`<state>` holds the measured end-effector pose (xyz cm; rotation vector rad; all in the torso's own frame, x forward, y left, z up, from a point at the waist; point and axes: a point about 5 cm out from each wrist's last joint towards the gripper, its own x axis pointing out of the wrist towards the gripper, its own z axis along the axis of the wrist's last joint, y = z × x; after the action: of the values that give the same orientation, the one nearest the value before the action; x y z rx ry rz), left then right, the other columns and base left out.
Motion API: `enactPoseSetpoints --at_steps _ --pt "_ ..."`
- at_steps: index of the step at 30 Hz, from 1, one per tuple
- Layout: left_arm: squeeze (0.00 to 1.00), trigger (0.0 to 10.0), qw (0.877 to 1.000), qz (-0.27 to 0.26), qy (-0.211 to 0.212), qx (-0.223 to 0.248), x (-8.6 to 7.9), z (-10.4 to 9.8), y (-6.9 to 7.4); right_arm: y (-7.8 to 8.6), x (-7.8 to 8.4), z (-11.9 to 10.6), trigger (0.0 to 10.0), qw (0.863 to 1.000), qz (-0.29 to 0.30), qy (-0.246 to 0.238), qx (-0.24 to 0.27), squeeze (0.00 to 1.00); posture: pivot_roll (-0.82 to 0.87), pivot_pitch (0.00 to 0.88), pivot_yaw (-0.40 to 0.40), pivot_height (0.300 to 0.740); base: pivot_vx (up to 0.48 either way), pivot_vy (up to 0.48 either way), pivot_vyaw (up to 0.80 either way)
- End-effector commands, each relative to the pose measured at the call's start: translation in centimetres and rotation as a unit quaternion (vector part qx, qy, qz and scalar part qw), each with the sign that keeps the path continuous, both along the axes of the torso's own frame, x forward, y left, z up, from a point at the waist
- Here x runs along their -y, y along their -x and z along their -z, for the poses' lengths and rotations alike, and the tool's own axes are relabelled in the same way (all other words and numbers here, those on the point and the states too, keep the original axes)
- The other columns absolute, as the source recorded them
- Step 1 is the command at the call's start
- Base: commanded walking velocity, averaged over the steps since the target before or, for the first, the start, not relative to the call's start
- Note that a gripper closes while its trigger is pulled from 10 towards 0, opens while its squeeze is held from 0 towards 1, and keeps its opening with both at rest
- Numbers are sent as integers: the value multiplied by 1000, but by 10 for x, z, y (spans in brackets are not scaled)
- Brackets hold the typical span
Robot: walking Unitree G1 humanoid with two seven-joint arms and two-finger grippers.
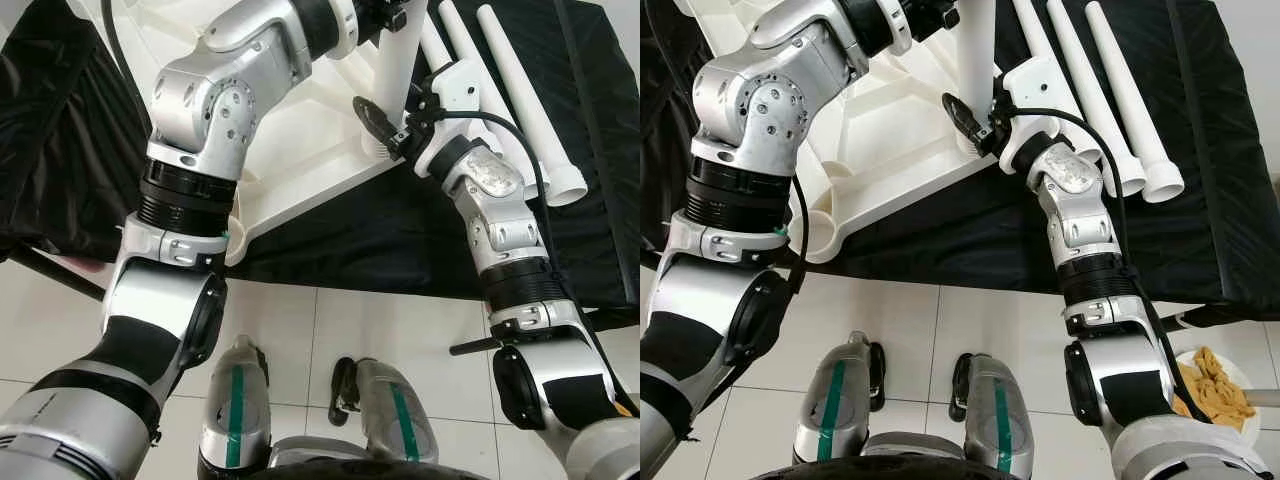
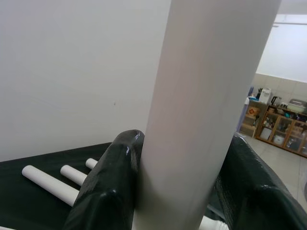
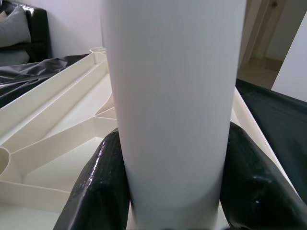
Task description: Building children table
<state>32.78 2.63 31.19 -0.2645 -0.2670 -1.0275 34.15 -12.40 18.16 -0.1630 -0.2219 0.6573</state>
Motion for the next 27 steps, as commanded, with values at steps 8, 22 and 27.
enactPoseSetpoints --at_steps 8,22,27 --pt "0 10000 996 67 -6 56 9 -15 9 -6 8 -8 10000 997 60 -51 4 1000 54 0 15 740 0 0 0" --pt "0 10000 996 -37 -3 82 6 -33 4 -2 -8 -10 10000 994 87 -70 21 0 72 0 0 740 0 0 0" --pt "0 10000 990 -97 -17 98 6 -36 0 -4 -19 -15 10000 992 106 -63 30 0 79 0 -13 740 0 0 0"
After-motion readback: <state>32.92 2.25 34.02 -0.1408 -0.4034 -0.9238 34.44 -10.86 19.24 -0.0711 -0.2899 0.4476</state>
